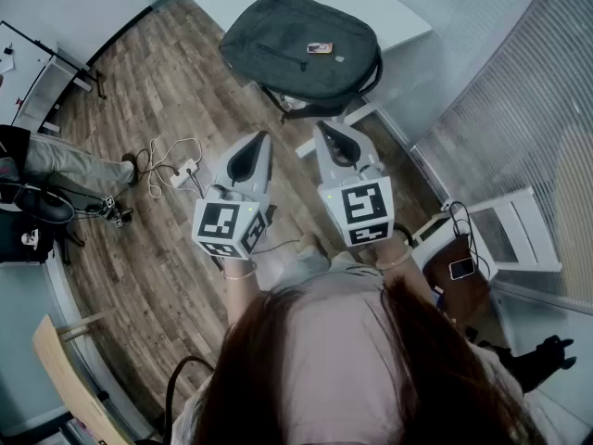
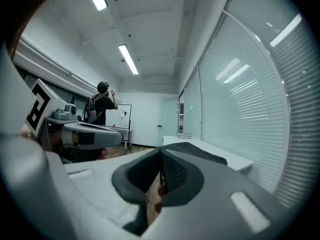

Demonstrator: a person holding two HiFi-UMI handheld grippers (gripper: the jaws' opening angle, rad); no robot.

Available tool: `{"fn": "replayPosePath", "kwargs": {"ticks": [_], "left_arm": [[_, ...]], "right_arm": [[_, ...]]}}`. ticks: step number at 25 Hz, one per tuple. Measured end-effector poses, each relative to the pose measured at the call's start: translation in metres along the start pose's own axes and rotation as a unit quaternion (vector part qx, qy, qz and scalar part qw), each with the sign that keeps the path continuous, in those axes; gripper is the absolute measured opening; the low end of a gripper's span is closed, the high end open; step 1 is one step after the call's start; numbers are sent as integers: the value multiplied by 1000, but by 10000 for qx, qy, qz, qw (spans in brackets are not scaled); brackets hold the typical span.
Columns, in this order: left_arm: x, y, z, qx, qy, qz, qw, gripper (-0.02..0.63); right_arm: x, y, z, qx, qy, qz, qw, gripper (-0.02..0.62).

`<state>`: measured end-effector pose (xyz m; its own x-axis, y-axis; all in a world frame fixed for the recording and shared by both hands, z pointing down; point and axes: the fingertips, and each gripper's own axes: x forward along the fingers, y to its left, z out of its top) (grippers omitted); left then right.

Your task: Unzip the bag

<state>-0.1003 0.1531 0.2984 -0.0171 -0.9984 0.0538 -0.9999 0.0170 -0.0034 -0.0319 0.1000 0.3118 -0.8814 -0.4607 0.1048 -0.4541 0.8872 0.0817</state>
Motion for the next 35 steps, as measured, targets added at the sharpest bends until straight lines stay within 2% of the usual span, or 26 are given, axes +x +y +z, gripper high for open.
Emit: {"fn": "replayPosePath", "kwargs": {"ticks": [15,24,35], "left_arm": [[15,50,-6,-131,-28,-504,9986,9],[20,66,-15,-177,27,-841,9963,9],[41,75,-31,-284,73,-933,9952,9]], "right_arm": [[47,21,-7,62,187,-324,9993,3],[67,35,-12,107,290,-521,9982,3],[95,30,-32,121,478,-546,9973,26]]}}
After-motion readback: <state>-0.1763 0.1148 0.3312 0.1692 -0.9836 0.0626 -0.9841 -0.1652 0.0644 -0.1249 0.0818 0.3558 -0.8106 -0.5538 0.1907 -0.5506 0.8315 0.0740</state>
